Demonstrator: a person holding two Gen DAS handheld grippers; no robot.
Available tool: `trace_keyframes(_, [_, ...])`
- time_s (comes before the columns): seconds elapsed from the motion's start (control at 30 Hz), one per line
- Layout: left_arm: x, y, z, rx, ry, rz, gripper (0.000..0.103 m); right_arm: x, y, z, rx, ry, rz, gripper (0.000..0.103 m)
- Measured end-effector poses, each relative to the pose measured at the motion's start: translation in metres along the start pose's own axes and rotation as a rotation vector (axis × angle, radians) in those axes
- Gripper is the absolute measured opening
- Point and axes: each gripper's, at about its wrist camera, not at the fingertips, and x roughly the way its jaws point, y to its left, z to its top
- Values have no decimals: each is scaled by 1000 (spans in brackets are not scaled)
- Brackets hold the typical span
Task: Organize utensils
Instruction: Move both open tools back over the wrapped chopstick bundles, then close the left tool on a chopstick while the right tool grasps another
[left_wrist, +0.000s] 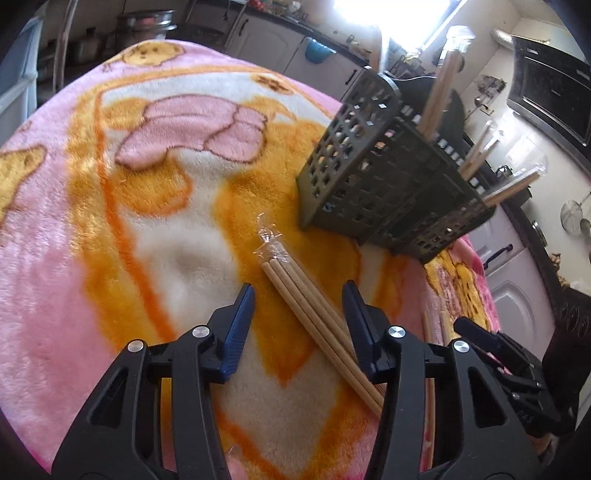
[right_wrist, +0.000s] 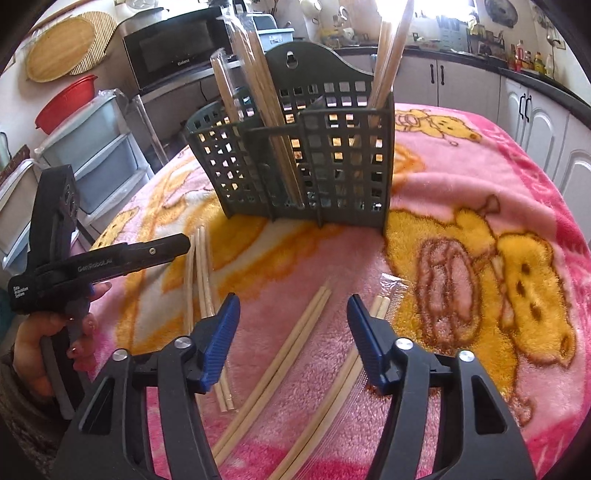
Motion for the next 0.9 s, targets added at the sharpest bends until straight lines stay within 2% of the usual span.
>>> trace_keyframes(0.43, [14,9,15,-67,0,-28,40,29,-16,7,73,84,-2,49])
trace_keyframes(0.6, [17,11,18,-84,-10,-23,34,38,-19,15,85,104,-15,46])
trace_keyframes(0.73, [18,18,20,-106,-12,-11,19,44,-19,20,75,109,-40,37])
trace_keyframes(0.9, [12,24,18,-127,-13,-26,14,45,-28,24,118,104,-40,20])
